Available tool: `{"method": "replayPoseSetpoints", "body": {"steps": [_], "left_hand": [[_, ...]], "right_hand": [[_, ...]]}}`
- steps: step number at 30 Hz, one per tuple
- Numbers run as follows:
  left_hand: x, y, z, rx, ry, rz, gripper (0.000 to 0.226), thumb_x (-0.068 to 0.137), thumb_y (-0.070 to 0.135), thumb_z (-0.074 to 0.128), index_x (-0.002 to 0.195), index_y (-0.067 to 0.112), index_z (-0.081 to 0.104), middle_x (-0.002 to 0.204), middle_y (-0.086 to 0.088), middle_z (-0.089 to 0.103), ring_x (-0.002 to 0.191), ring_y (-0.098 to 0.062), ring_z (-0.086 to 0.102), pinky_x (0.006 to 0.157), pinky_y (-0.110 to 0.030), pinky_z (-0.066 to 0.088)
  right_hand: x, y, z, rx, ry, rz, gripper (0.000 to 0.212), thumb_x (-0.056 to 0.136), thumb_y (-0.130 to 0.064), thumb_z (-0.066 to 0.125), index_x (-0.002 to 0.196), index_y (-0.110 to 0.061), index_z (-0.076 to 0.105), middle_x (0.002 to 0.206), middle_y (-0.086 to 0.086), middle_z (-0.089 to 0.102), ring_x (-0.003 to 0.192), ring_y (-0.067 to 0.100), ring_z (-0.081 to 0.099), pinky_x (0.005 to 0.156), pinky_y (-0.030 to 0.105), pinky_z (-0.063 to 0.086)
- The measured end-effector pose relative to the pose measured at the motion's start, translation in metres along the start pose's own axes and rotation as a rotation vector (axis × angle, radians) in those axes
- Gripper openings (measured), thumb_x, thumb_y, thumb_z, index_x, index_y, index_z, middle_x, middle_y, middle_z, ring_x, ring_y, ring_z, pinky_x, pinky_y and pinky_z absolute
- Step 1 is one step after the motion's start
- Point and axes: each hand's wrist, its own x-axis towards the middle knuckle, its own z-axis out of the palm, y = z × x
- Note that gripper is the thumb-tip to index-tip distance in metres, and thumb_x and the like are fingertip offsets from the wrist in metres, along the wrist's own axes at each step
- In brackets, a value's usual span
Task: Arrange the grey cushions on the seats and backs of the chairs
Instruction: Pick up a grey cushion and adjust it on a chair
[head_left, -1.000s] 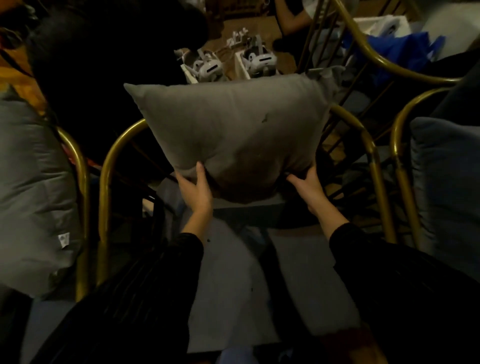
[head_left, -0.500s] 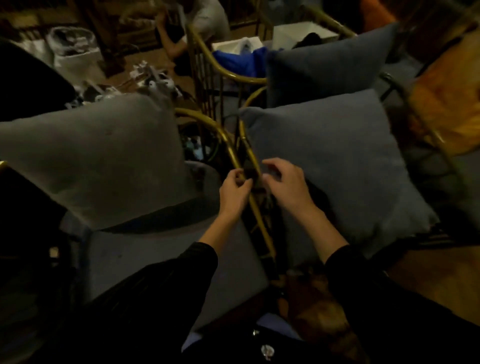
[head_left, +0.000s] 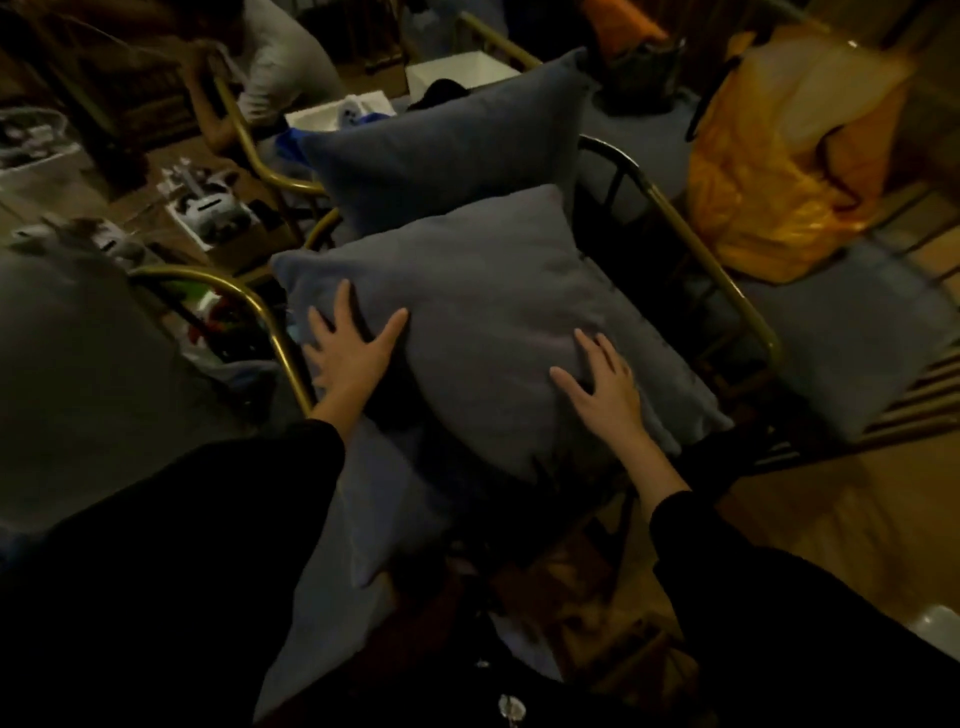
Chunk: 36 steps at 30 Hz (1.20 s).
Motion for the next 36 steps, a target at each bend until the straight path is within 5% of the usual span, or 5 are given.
{"method": "replayPoseSetpoints", "body": {"steps": [4,10,24,33,36], "left_hand": [[-0.004,-0.023,0.007,-0.048,0.096,0.041,0.102,0.072,0.077,0.057,0.152,0.039,0.006,0.165,-0.006,0.003,0.150,-0.037,0.008,0.119,-0.057,0.016],[-0.013,-0.054,0.008,-0.661,0.015,-0.254,0.117,0.059,0.063,0.078,0.152,0.023,0.021,0.155,-0.006,0.036,0.138,-0.028,0.040,0.114,-0.045,0.034],[-0.045,-0.135,-0.078,-0.923,0.080,-0.217,0.091,0.065,0.048,0.083,0.144,0.028,0.042,0.138,-0.001,0.057,0.121,-0.025,0.057,0.104,-0.049,0.047],[-0.076,-0.284,-0.243,-0.863,0.144,-0.226,0.086,0.060,0.039,0.086,0.136,0.020,0.051,0.130,-0.004,0.063,0.117,-0.025,0.061,0.104,-0.044,0.047],[-0.087,-0.330,-0.290,-0.781,0.102,-0.209,0.086,0.055,0.035,0.085,0.133,0.023,0.051,0.128,-0.003,0.063,0.114,-0.021,0.062,0.100,-0.037,0.049]], "right_hand": [[0.040,0.009,-0.012,0.249,-0.055,0.131,0.093,0.070,-0.084,0.045,0.148,-0.039,0.020,0.159,0.000,0.024,0.143,0.029,0.028,0.115,0.054,0.026],[0.077,0.005,-0.022,0.636,-0.182,0.305,0.091,0.081,-0.069,0.053,0.153,-0.024,0.019,0.158,0.001,0.028,0.141,0.025,0.033,0.107,0.033,0.032],[-0.008,-0.087,0.013,0.536,-0.083,0.008,0.071,0.079,-0.060,0.063,0.141,-0.032,0.042,0.142,0.000,0.053,0.128,0.023,0.051,0.106,0.044,0.043],[-0.128,-0.210,0.147,0.358,-0.167,-0.102,0.064,0.085,-0.053,0.061,0.141,-0.027,0.043,0.141,0.005,0.054,0.129,0.028,0.051,0.104,0.039,0.043],[-0.182,-0.220,0.199,0.402,-0.145,-0.052,0.058,0.089,-0.038,0.063,0.140,-0.017,0.044,0.139,0.007,0.054,0.128,0.026,0.050,0.094,0.026,0.039]]}}
